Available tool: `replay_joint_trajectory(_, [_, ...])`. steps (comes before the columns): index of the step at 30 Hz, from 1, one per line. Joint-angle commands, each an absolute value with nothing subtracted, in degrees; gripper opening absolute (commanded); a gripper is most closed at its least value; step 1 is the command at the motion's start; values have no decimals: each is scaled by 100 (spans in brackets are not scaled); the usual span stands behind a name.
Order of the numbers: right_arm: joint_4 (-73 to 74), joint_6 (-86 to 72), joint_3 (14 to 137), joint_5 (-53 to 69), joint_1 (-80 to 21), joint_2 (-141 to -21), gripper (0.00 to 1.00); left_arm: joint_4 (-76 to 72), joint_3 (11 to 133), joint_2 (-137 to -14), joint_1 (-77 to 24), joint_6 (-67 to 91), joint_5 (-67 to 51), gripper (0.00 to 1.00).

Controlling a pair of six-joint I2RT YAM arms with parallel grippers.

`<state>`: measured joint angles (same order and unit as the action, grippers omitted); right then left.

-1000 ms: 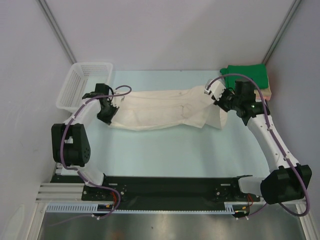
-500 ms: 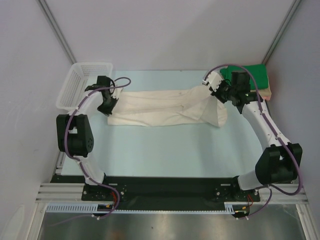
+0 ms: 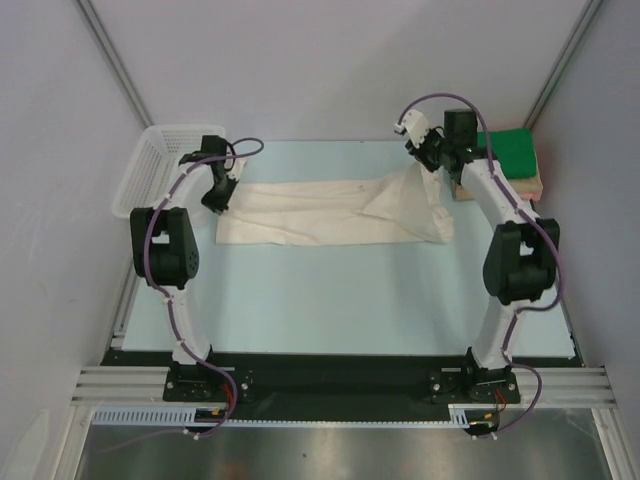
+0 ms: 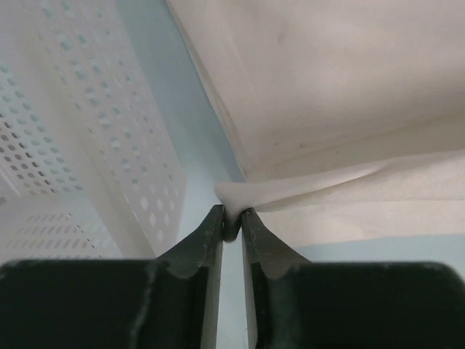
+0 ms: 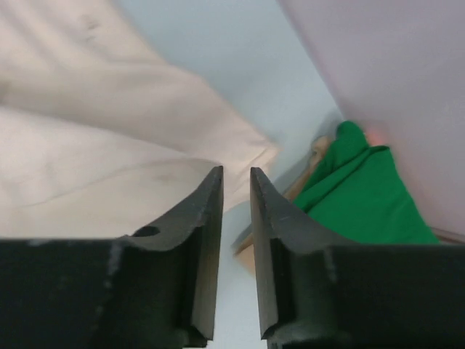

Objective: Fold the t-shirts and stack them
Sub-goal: Fold the tshirt

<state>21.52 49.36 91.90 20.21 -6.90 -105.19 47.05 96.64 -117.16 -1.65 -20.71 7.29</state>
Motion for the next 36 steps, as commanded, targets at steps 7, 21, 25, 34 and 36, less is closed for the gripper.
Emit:
replay_joint_trajectory(7, [1828,3850,9371,1573,-580,-10207,48,4404,9256,-10778,-343,-1784,1161,41])
replay_joint_trajectory(21, [3164,3955,8533,2681,-940,-10423,45,4280,8077,-10853,-712,-1942,369,36])
replay_joint_trajectory(25, [3348,4060,8929,2698,-1002,-10906,45,4263,8086,-11083,-703,-1934,570,34])
replay_joint_trajectory(34, [3594,4262,9553,2935,-1107,-11644,50,4157,7928,-11188,-484,-1960,773,32])
replay_joint_trajectory(36, [3717,4324,9650,2953,-1160,-11751,53,4131,7910,-11241,-449,-1977,791,32])
